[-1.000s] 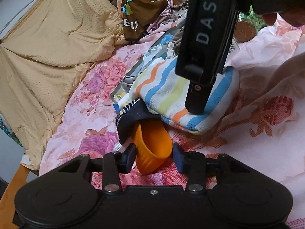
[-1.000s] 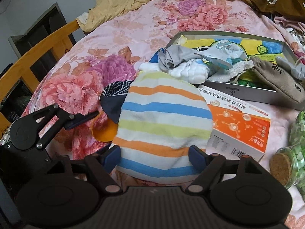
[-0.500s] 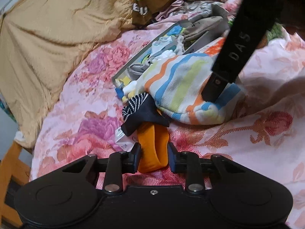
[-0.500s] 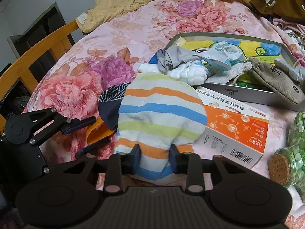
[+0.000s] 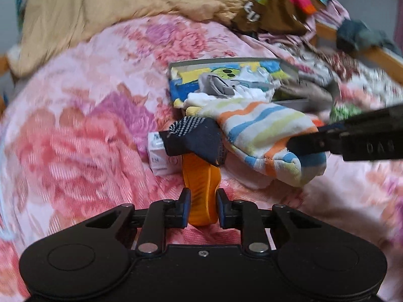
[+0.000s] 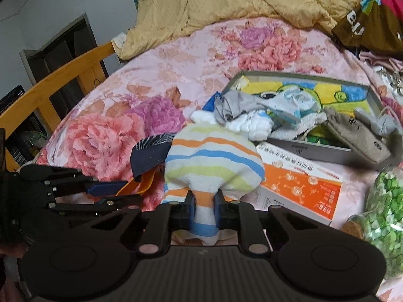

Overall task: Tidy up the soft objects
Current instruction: 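Lift the orange cup with the left gripper while the right carries the striped sock to the tray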

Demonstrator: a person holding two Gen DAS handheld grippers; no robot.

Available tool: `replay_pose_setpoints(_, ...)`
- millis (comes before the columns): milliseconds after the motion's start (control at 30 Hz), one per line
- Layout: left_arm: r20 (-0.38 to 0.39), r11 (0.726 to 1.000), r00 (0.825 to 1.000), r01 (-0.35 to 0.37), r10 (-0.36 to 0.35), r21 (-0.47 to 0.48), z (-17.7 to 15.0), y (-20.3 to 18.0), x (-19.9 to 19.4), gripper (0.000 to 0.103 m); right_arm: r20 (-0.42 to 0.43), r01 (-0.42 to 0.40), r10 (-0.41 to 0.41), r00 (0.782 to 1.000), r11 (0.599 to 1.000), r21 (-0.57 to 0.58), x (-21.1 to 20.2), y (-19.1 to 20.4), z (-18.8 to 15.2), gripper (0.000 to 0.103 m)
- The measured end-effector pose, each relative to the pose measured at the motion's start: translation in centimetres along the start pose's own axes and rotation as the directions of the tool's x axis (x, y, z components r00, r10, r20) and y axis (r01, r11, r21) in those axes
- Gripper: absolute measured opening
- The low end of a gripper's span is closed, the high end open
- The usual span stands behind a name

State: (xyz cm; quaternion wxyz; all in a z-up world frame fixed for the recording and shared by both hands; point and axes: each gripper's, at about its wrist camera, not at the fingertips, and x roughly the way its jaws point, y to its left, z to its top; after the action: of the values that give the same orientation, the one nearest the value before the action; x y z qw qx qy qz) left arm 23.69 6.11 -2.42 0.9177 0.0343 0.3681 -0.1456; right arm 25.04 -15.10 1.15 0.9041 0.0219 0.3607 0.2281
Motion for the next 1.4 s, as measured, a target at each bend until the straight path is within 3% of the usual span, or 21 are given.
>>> replay_pose_setpoints(167,-0.006,0.985,0.997,0.074,-0.076,-0.155,0.1,0.8,-0.9,0.018,0.044,-0.010,0.010,0.999,1.000,-0.010,-1.4,0.1,0.2,0.016)
replay_pose_setpoints(367,-0.023,0.932,0.988,0.136,-0.153,-0.335,-0.6,1.5,-1.8,0.015,0.095,-0.024,0.024,0.995,1.000,-0.006,-3.2,0.0,0.5,0.015)
replay_pose_setpoints(467,-0.030,0.891,0.982,0.158,-0.189,-0.425,-1.1,1.8,-1.9,0.015,0.113,-0.033,0.033,0.993,0.999,-0.001,-4.0,-0.1,0.5,0.015)
replay_pose_setpoints(700,-0.010,0.759,0.957,0.222,-0.288,-0.612,-2.5,1.9,-2.8,0.014,0.146,-0.052,0.050,0.988,0.999,0.012,-6.0,-0.5,0.1,0.015)
replay_pose_setpoints(900,0.054,0.673,0.936,0.290,-0.349,-0.680,-2.9,1.5,-3.8,0.014,0.185,-0.064,0.056,0.981,0.997,0.035,-7.8,-1.2,-0.2,0.015)
replay_pose_setpoints(1000,0.103,0.663,0.924,0.339,-0.369,-0.667,-2.6,1.0,-4.4,0.014,0.208,-0.069,0.058,0.976,0.996,0.049,-8.7,-1.6,-0.2,0.015)
replay_pose_setpoints(1133,0.166,0.672,0.909,0.396,-0.382,-0.626,-1.7,0.4,-5.0,0.014,0.238,-0.065,0.049,0.970,0.996,0.060,-9.7,-2.5,-0.2,0.015)
replay_pose_setpoints(1300,0.204,0.734,0.913,0.406,-0.354,-0.545,-0.6,-0.5,-5.4,0.014,0.256,-0.061,0.038,0.966,0.995,0.082,-10.6,-3.6,-0.2,0.015)
replay_pose_setpoints(1400,0.205,0.754,0.917,0.398,-0.342,-0.522,0.1,-0.8,-5.0,0.014,0.263,-0.059,0.036,0.964,0.995,0.082,-11.0,-4.2,-0.1,0.015)
